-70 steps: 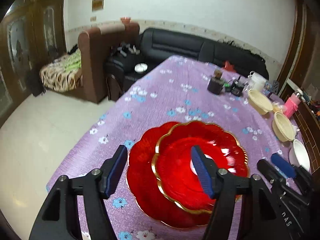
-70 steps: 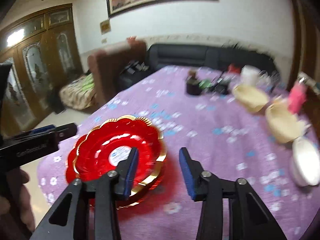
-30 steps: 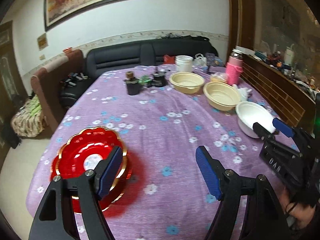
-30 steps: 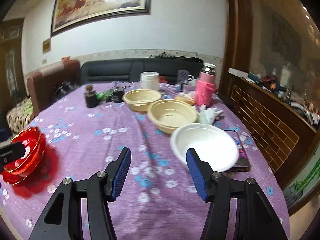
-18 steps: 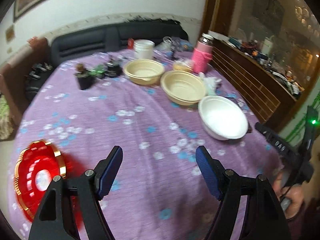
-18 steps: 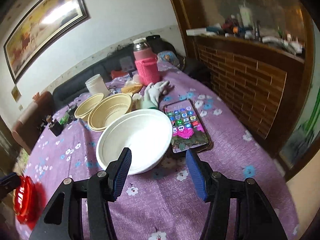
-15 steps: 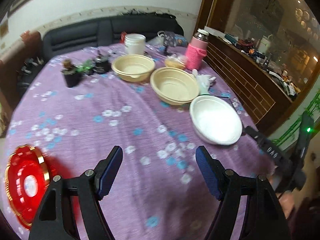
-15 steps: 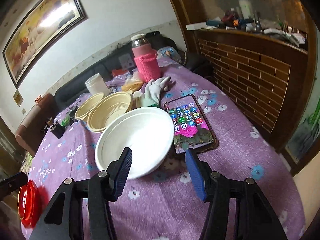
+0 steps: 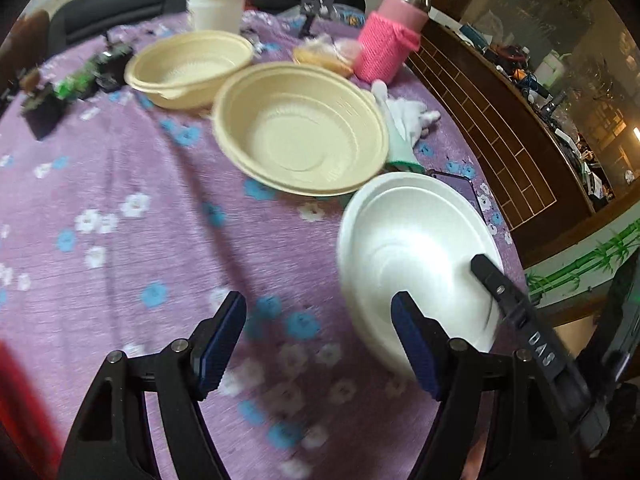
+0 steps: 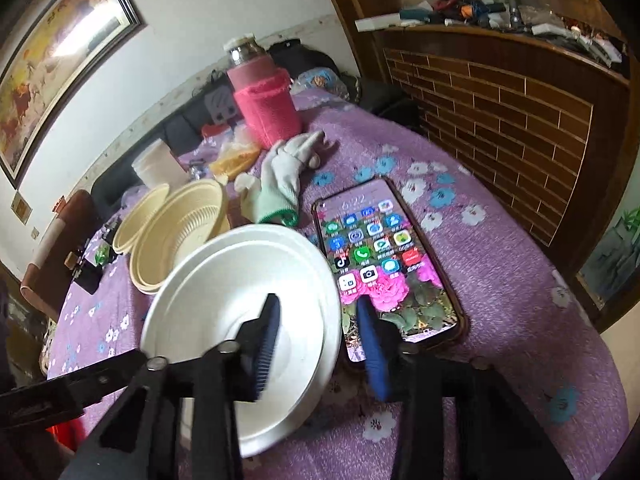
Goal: Organize plates and bowls
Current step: 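Move the right tool to the white paper bowl and grasp its rim, then lift the white paper bowl with the right tool and lower it onto the red plates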
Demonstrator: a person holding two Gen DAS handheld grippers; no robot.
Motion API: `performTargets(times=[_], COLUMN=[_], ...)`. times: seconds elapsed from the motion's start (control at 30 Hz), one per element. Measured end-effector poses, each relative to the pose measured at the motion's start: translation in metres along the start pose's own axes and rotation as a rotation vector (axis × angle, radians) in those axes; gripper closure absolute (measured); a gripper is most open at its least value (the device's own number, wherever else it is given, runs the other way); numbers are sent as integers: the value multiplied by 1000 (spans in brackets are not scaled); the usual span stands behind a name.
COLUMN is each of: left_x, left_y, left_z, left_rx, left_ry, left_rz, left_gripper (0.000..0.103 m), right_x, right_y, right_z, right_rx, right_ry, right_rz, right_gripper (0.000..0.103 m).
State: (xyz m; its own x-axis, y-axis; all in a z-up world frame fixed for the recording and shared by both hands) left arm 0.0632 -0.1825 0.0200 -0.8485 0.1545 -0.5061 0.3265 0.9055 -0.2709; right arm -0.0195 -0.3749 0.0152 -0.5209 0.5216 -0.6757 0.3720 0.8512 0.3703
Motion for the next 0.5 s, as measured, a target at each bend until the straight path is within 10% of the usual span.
performTargets(times=[0.23,0.5], left_x=[3,12], left_y=[-14,-16], left_z=[34,-3], left_rx=[49,19], left_ry=[102,17], left_rz=[24,119], left_gripper=[80,83], right_x=[8,14], right_y=[6,25], right_z=[12,-12], right_rx=[-29,-64], right_ry=[43,14], right_rz=[-29,-88], right_gripper=[90,90])
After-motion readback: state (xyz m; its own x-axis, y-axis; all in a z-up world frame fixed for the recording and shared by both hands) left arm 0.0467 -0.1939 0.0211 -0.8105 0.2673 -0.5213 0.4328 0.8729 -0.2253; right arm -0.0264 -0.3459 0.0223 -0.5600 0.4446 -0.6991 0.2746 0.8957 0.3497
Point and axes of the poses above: each gripper's, at about its wrist camera, not at the fingertips, and z roughly the way its jaws point, y to its left, x to its underside, the point moved 3 cm from there along z, roughly the way its jaws point, and after that the axes turned 6 degrees about -y, right-handed, at the moved point
